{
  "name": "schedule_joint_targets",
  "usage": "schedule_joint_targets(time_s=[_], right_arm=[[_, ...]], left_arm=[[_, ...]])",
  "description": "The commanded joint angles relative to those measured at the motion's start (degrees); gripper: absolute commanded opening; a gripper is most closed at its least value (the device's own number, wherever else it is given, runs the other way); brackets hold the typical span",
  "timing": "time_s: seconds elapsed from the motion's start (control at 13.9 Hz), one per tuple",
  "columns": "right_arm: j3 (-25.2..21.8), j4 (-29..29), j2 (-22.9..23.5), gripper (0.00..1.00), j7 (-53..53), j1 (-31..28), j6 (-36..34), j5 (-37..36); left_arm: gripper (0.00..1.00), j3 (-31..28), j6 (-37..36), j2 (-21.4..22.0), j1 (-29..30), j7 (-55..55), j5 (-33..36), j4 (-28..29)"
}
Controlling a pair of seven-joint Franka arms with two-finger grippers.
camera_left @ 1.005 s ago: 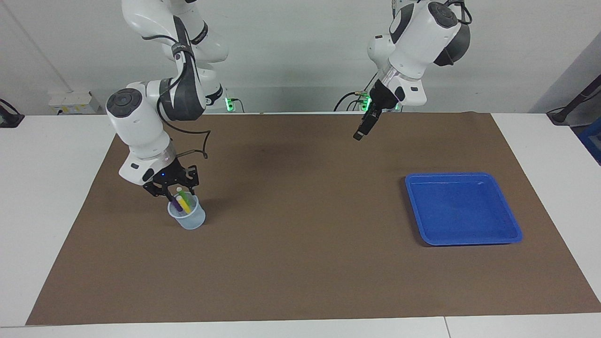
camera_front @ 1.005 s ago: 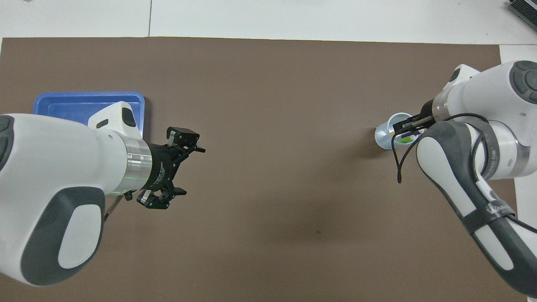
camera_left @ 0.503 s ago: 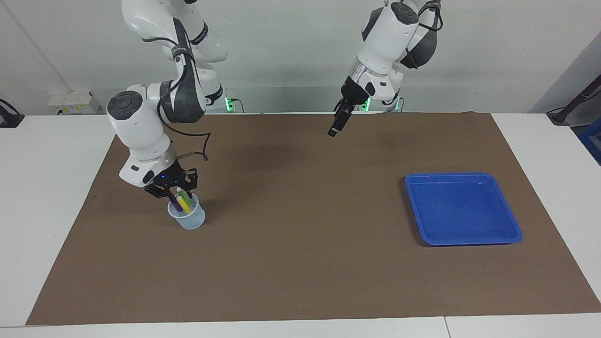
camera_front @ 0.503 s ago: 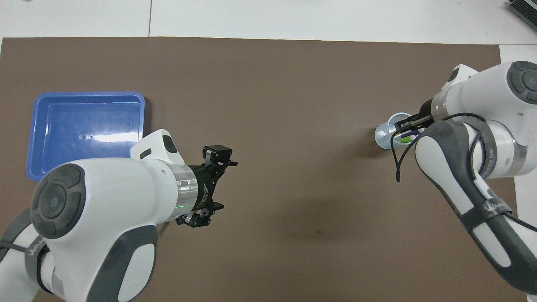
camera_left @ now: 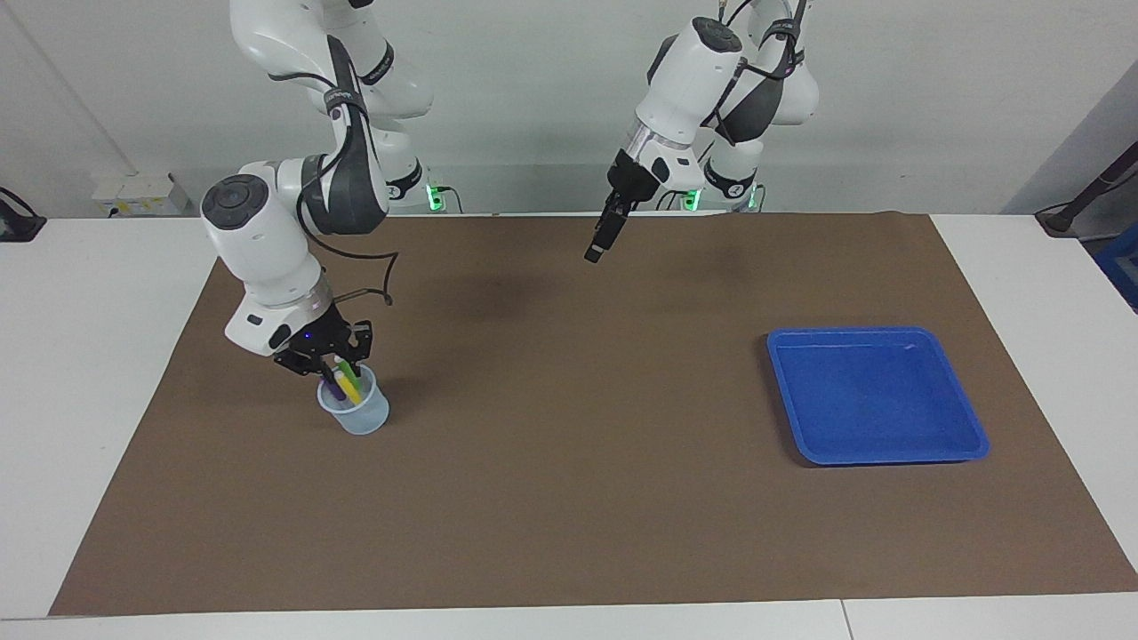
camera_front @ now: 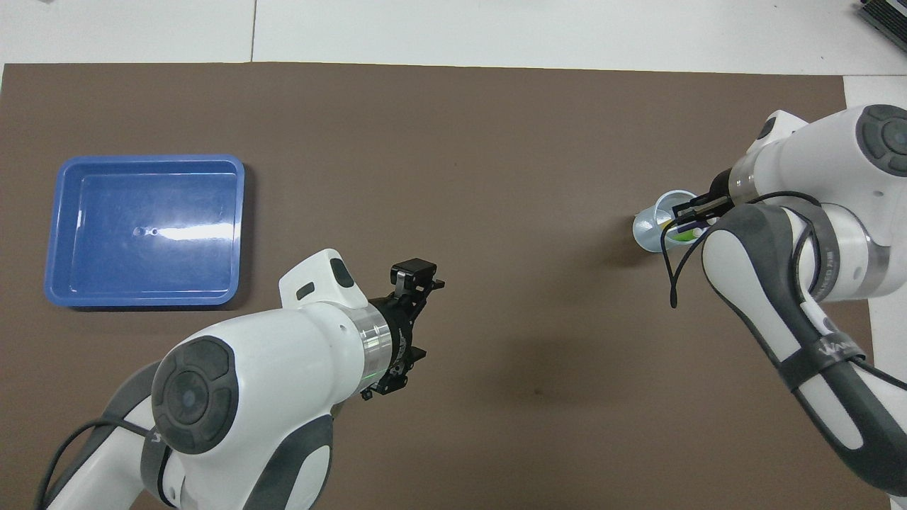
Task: Right arm passes pens to left for tray arrangement
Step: 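Lower the right gripper onto the yellow pen while the left gripper moves center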
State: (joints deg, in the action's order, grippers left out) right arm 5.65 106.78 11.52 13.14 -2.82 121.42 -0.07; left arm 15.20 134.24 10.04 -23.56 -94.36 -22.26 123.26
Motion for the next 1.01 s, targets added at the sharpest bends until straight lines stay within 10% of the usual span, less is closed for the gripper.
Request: schedule_joint_targets(time_s=[0.0,0.93], right_arm=[[0.41,0.71,-0.10,0.38,1.45,-0.96,0.75,-0.81],[0.33,1.15,-0.10,0.06,1.63,-1.05,1.45,-0.81]], left_arm=[[1.00,-0.70,3.47,-0.71,-2.27,-1.09,-1.21,0.85],[1.00,-0.79,9.64,-3.98,-5.35,-5.22,-1.12,0.84]])
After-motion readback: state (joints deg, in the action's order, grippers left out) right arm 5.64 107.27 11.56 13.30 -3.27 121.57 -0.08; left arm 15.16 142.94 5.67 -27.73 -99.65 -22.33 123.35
